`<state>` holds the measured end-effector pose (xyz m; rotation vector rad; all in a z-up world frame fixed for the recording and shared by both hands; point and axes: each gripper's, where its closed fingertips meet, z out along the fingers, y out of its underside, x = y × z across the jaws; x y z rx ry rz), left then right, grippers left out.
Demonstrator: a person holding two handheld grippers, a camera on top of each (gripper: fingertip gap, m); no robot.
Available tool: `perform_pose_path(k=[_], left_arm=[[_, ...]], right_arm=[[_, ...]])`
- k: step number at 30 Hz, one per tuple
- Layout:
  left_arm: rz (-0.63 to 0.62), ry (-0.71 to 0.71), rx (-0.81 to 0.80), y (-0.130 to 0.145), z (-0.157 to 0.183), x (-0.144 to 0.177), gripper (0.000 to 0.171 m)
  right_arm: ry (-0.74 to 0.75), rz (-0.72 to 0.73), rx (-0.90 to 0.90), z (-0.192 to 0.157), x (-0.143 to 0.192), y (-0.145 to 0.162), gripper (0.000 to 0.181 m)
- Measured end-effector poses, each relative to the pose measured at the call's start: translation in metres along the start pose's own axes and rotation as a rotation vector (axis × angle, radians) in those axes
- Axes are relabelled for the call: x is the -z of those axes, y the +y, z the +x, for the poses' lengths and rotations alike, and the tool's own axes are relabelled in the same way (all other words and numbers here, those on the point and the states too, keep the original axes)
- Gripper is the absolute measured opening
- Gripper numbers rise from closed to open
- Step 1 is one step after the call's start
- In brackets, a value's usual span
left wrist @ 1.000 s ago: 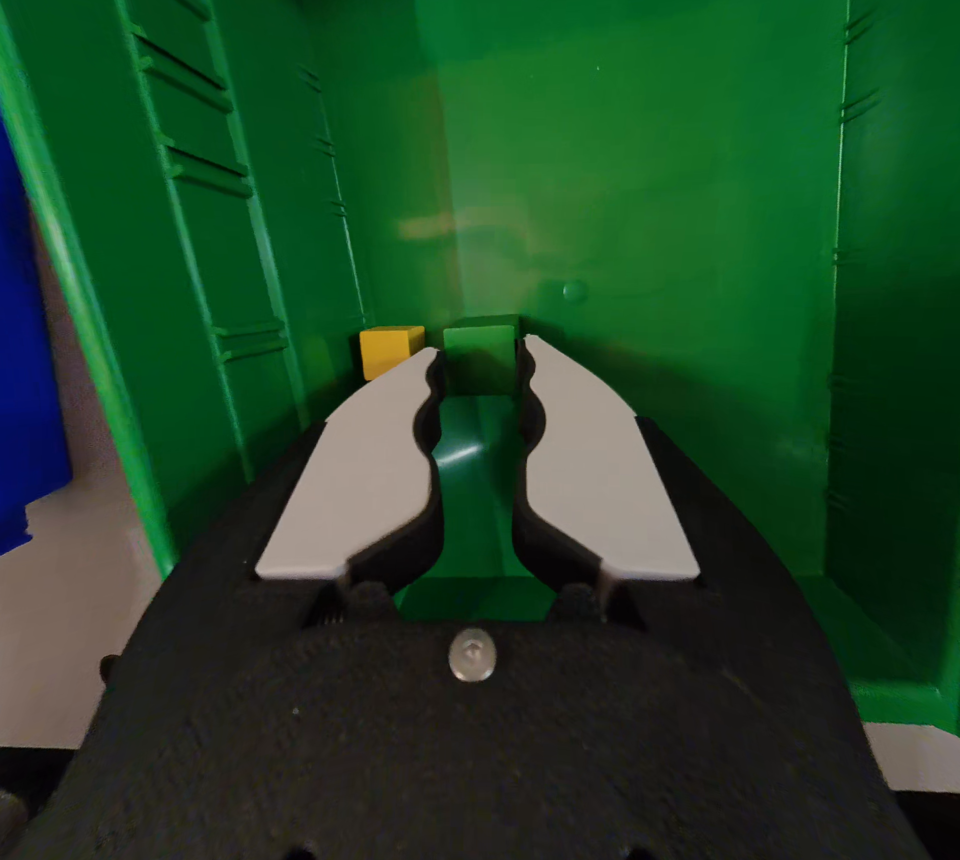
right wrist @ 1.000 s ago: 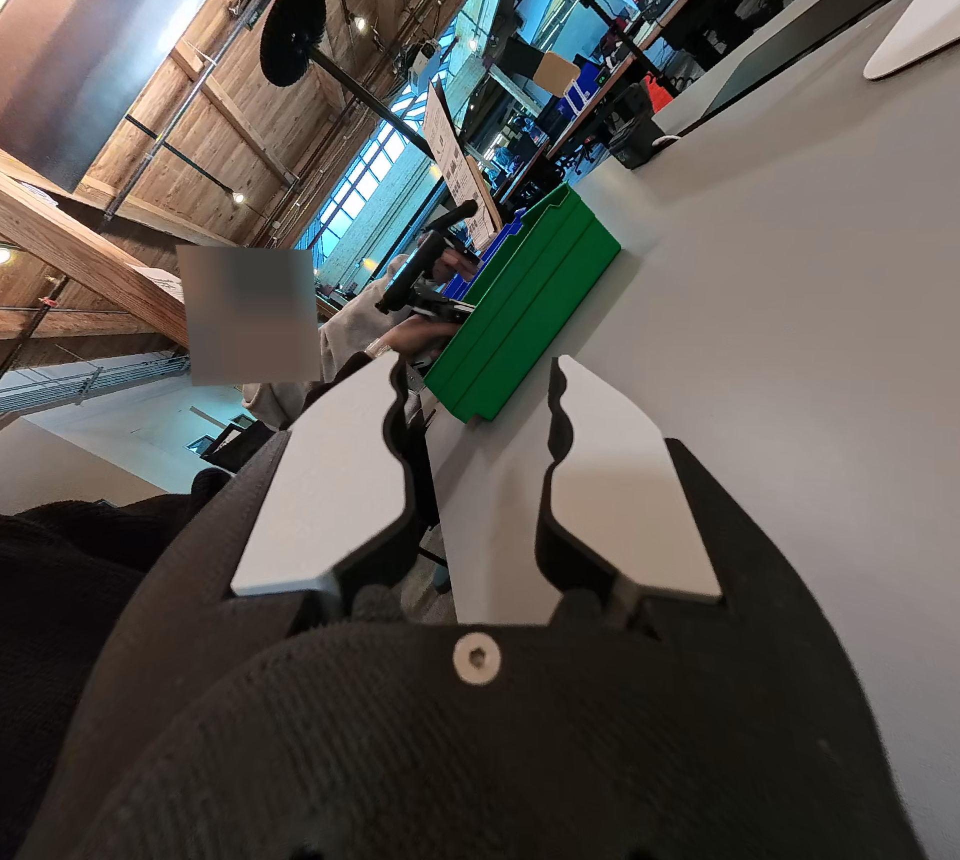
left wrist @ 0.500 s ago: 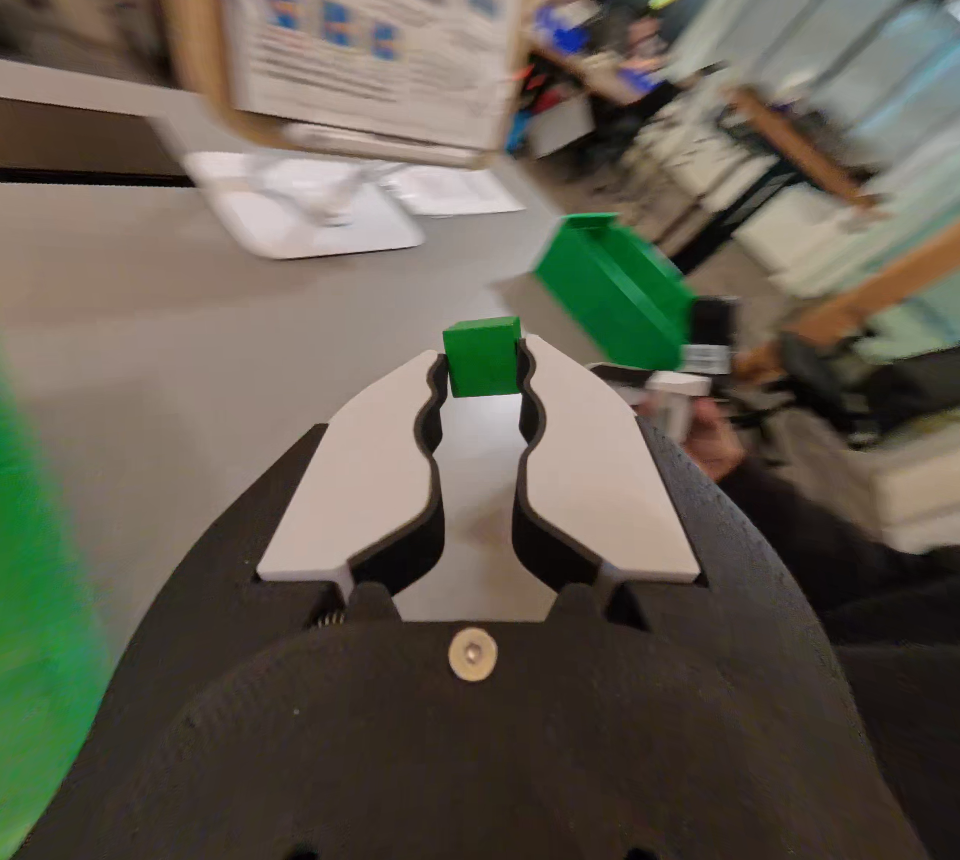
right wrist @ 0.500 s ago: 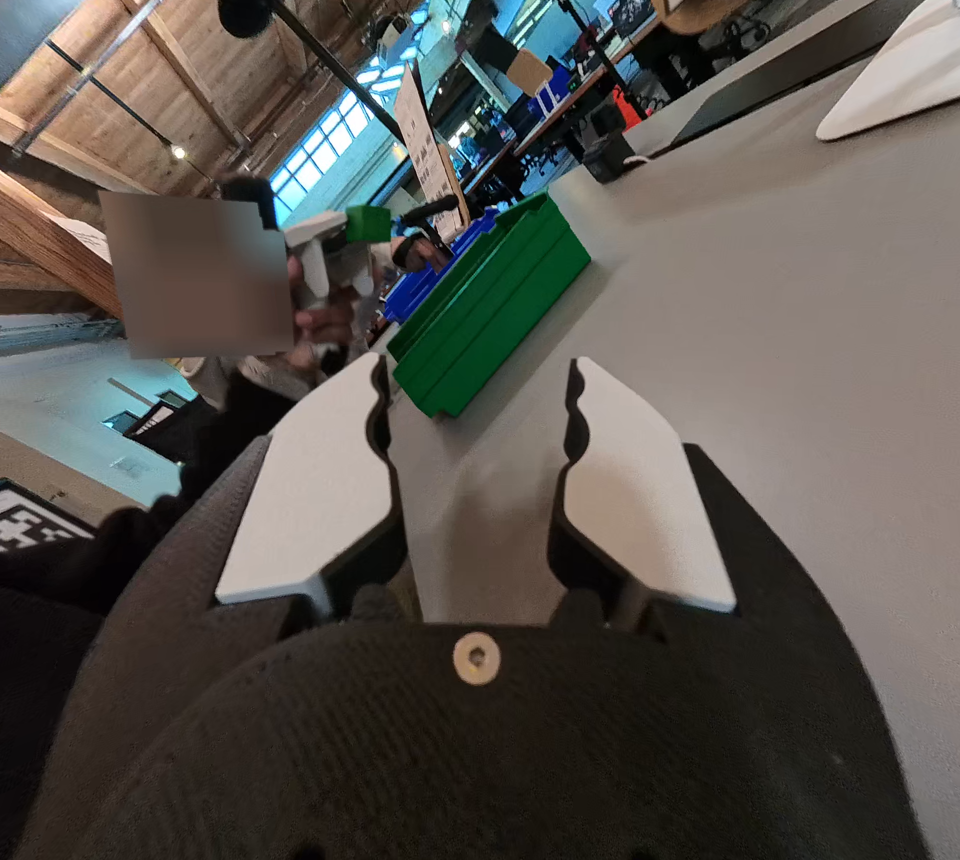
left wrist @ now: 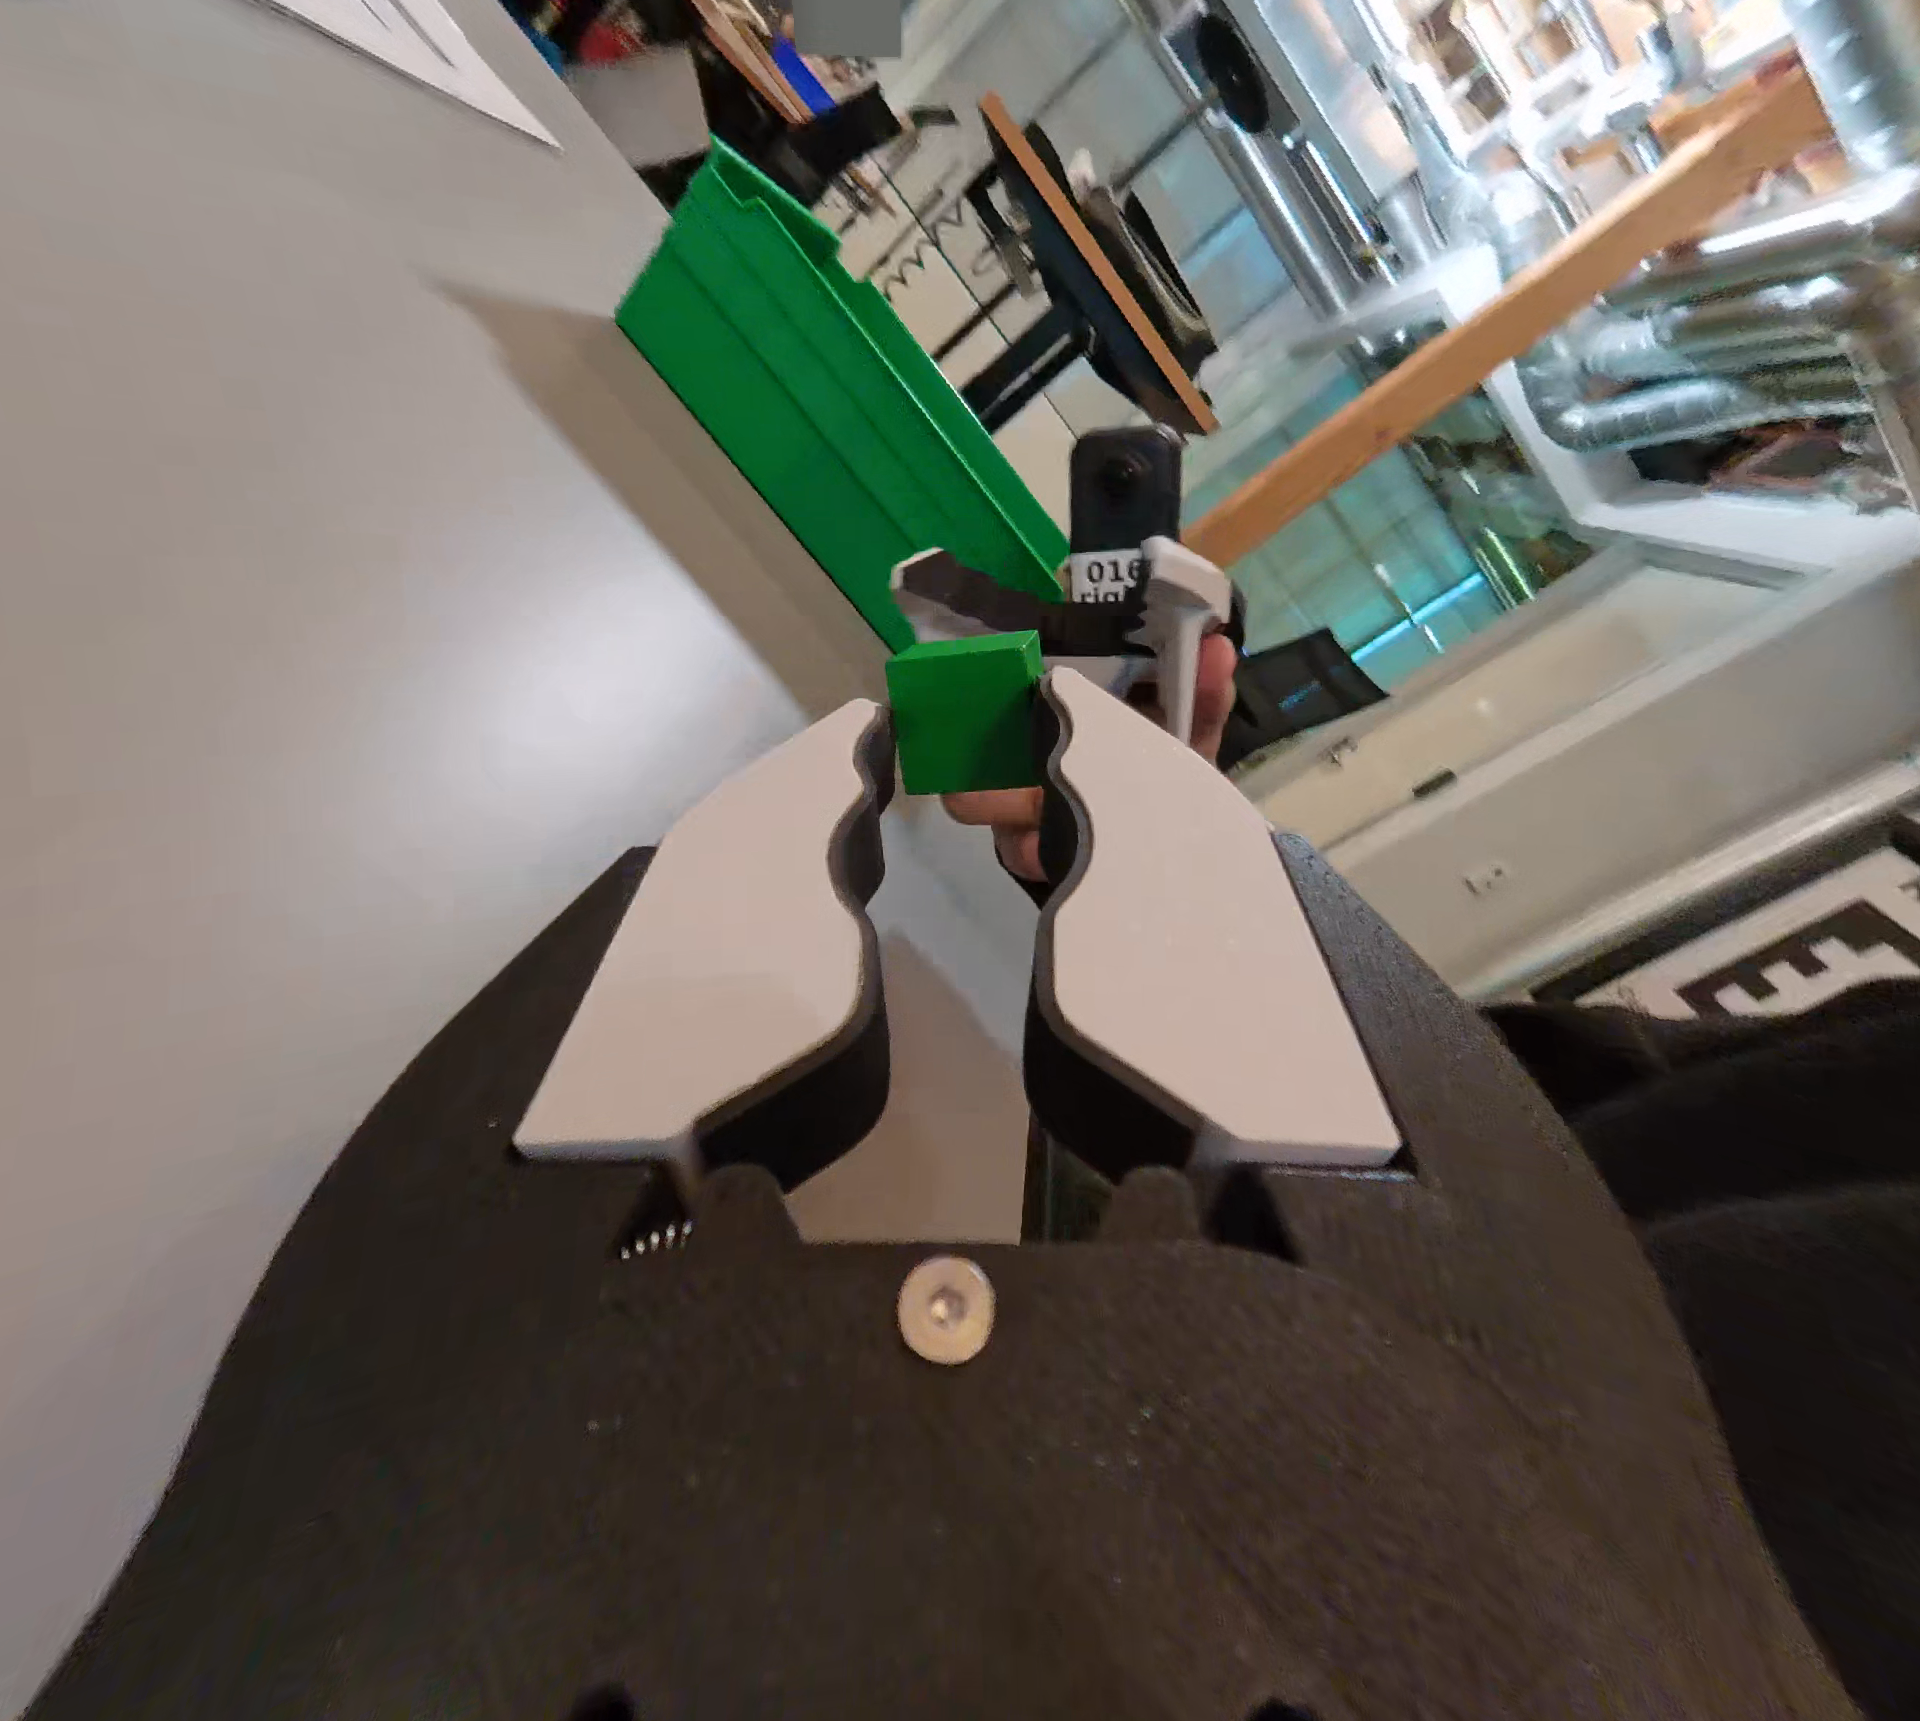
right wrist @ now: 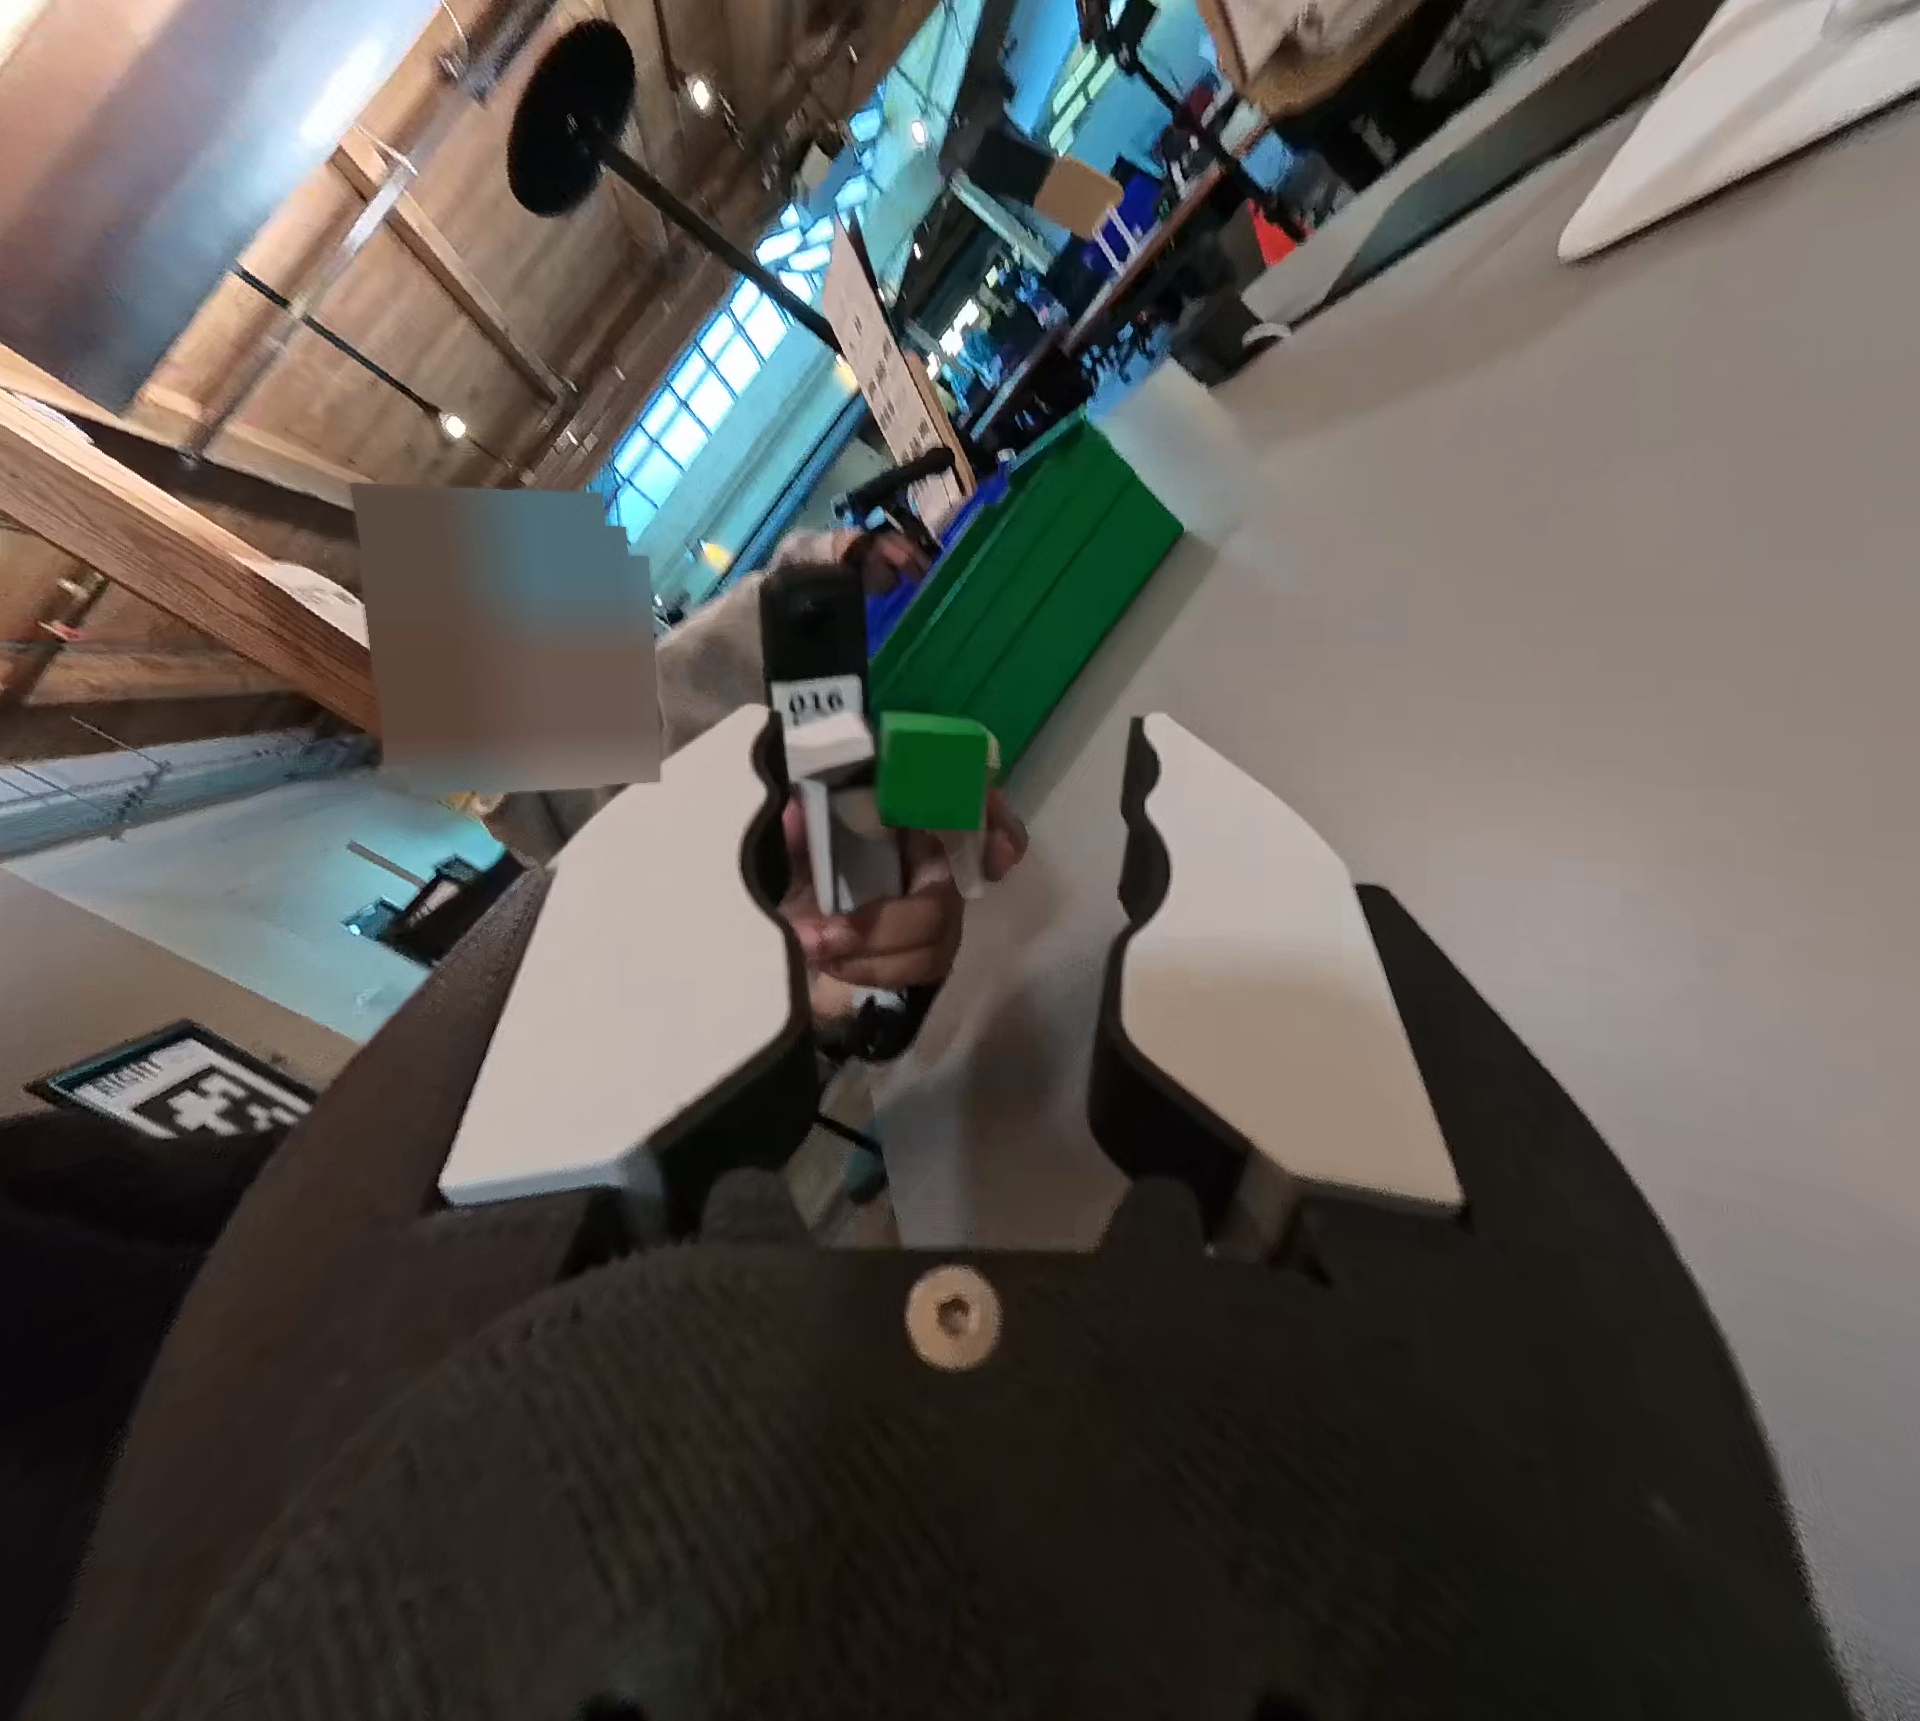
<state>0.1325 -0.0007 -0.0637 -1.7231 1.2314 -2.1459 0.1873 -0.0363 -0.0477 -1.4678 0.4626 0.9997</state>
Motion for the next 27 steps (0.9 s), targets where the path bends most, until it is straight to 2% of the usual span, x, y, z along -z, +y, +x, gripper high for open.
perform_pose_path(k=[3, 7, 12, 18, 27], left_arm=[[0.046, 0.014, -0.006, -0.008, 0.001, 0.014, 0.027], [0.069, 0.048, 0.038, -0.014, -0.001, 0.022, 0.027], [0.072, 0.060, 0.032, -0.011, 0.005, 0.028, 0.027], [0.043, 0.042, 0.020, 0.002, 0.002, 0.025, 0.027], [0.028, 0.059, 0.057, 0.007, 0.001, 0.019, 0.027]], right_arm=[[0.021, -0.049, 0.006, 0.000, -0.010, 0.019, 0.059], [0.027, -0.052, 0.023, -0.004, -0.022, 0.028, 0.046], [0.003, -0.103, 0.016, -0.011, -0.033, 0.041, 0.051], [-0.020, -0.137, 0.000, -0.012, -0.048, 0.049, 0.047], [-0.018, -0.164, -0.030, -0.006, -0.047, 0.051, 0.046]])
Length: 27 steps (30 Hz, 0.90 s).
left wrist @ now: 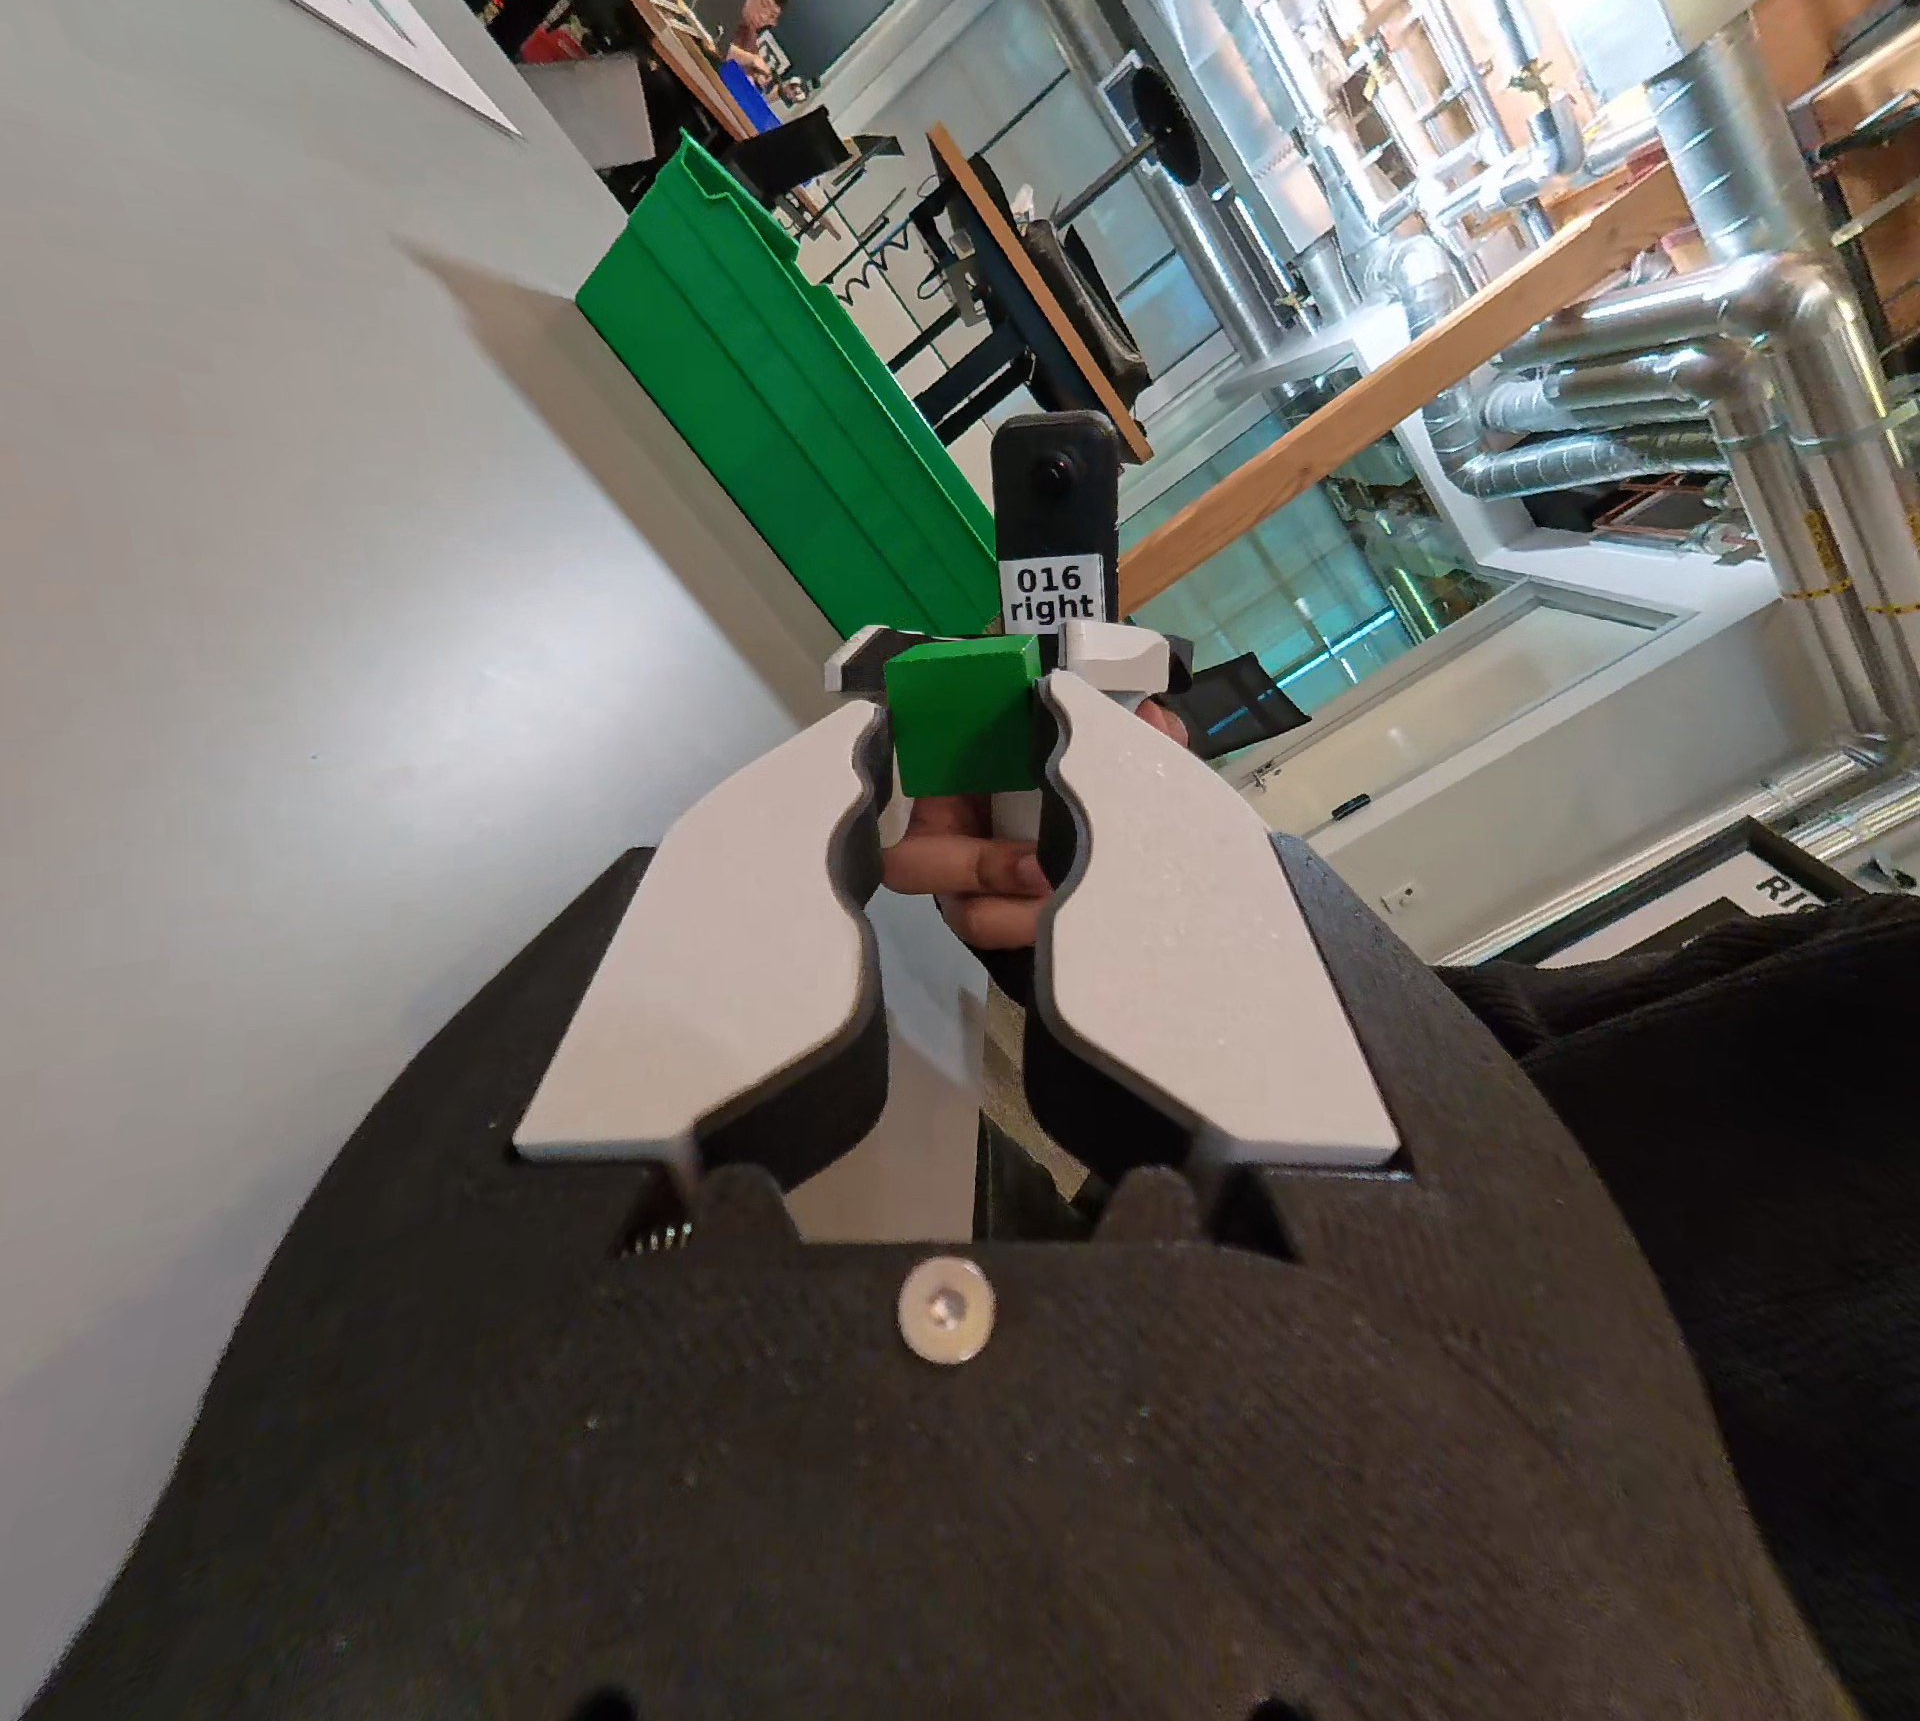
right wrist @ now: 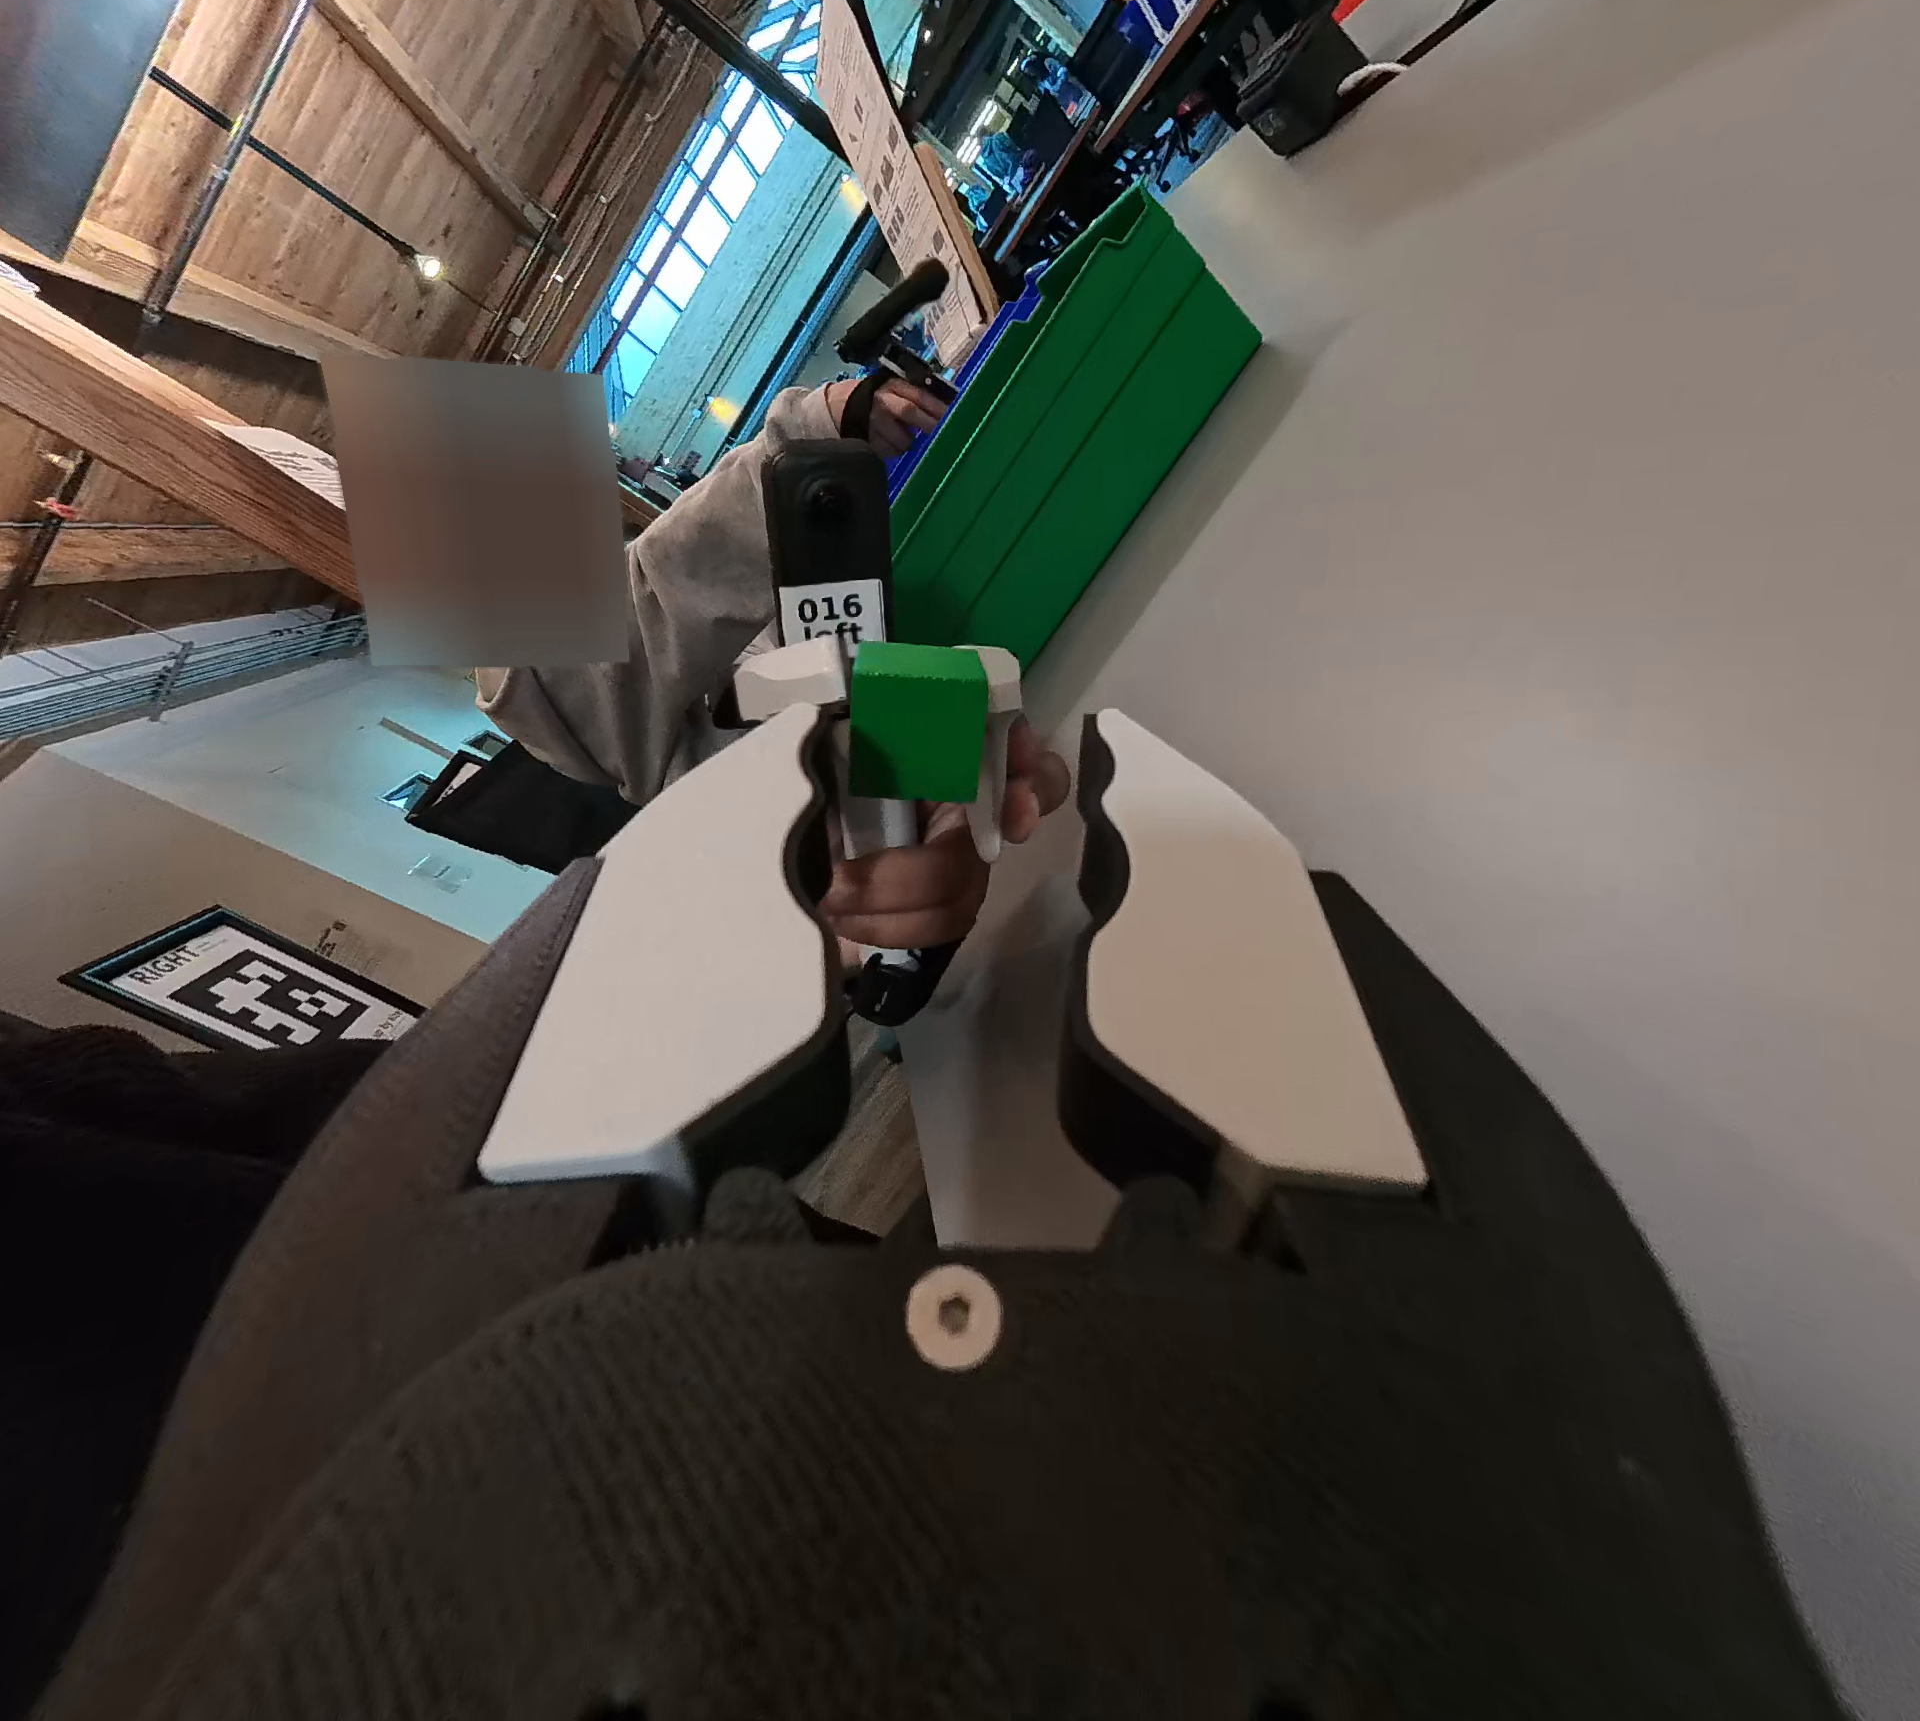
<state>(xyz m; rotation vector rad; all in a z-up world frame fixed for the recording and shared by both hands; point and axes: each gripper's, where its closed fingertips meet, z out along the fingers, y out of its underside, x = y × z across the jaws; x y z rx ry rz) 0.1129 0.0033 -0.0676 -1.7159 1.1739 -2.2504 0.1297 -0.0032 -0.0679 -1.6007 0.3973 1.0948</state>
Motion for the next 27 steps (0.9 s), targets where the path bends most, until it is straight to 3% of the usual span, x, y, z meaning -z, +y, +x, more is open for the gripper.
perform_pose_path(k=[9, 19, 23, 27], left_arm=[[-0.034, -0.004, 0.013, 0.007, -0.002, -0.005, 0.027], [-0.058, 0.009, 0.007, 0.009, 0.002, -0.005, 0.027], [-0.090, -0.052, -0.032, 0.011, -0.004, -0.005, 0.062], [-0.109, -0.091, -0.070, 0.012, -0.006, -0.003, 0.071]], right_arm=[[-0.024, -0.033, -0.016, -0.002, -0.004, 0.007, 0.027], [-0.034, -0.063, 0.031, -0.004, -0.002, 0.008, 0.027], [-0.015, -0.043, 0.064, -0.004, 0.002, 0.001, 0.027], [-0.012, 0.000, 0.157, -0.018, 0.018, -0.021, 0.026]])
